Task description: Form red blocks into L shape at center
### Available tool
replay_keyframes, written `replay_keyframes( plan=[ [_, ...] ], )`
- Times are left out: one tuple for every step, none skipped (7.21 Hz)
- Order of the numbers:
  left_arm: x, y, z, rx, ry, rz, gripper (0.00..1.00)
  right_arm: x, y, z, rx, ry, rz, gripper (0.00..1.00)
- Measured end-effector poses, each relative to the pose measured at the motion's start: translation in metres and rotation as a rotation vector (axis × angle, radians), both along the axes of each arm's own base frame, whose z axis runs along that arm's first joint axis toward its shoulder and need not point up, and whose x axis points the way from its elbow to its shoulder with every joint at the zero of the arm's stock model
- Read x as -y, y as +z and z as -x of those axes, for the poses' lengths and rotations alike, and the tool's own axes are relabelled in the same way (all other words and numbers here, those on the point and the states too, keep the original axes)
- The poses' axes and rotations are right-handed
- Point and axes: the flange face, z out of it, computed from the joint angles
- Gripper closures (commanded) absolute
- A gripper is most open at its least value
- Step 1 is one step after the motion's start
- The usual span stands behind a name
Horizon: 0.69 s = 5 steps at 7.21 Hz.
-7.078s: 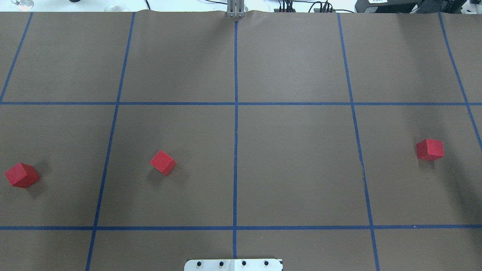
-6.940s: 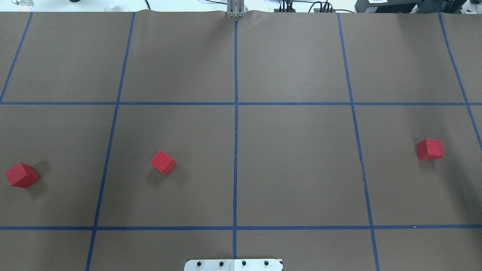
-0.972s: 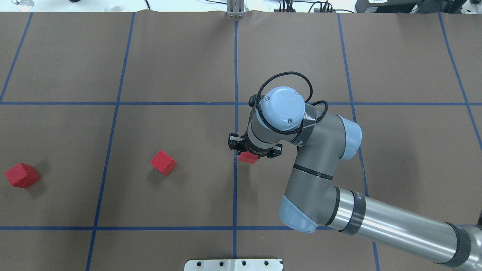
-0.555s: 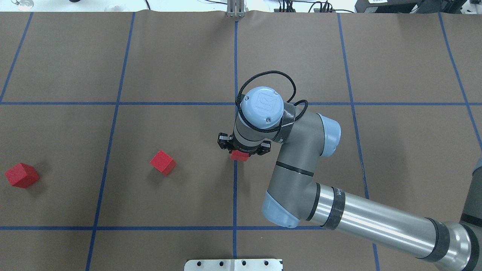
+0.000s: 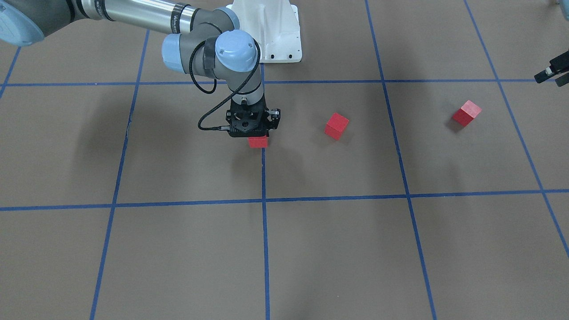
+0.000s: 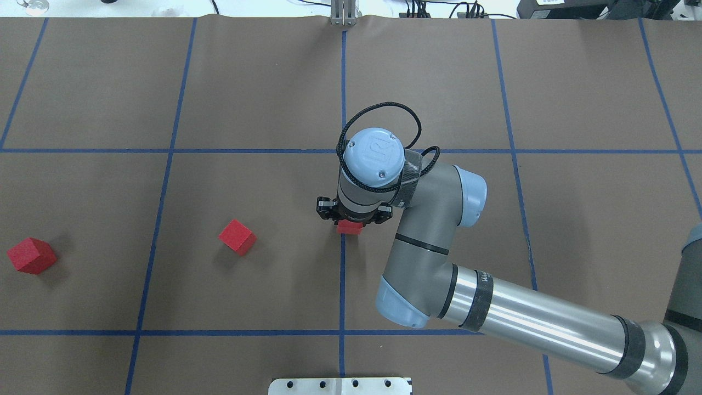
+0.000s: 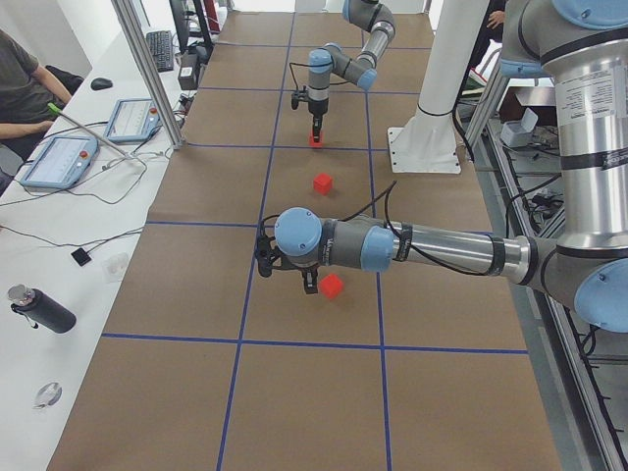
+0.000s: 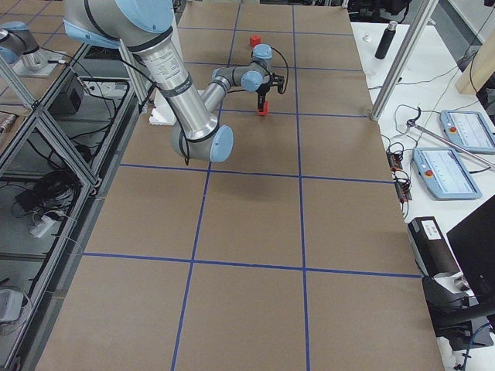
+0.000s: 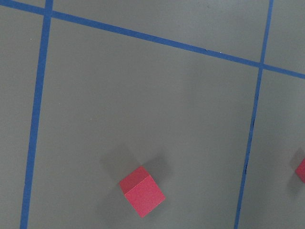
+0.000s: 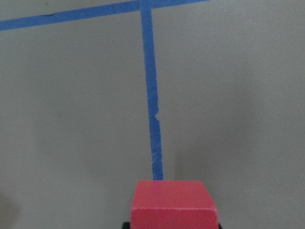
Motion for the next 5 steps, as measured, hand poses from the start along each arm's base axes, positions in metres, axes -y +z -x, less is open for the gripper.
replay_keyframes(
  plan=[
    [0.0000,0.0000,0.0000,0.000,0.000,0.000,0.00,0.0023,-0.0018,0.0043,-0.004,-0.003,-0.002,1.00],
    [0.0000,0.0000,0.0000,0.001,0.000,0.000,0.00,0.0052,-0.0055,0.0094,-0.007,-0.003,-0.003,1.00],
    [0.0000,0.0000,0.0000,0.001,0.000,0.000,0.00,0.0068,-0.0062,0.0120,-0.009,-0.004,-0.003,1.00],
    [0.0000,0.0000,0.0000,0.001,0.000,0.000,0.00,0.0077,-0.0057,0.0135,-0.012,-0.007,-0.005,0.78],
    [0.0002,-0.0002,0.0000,0.001,0.000,0.000,0.00,0.0079,-0.0057,0.0141,-0.013,-0.011,-0.009,0.02]
  ],
)
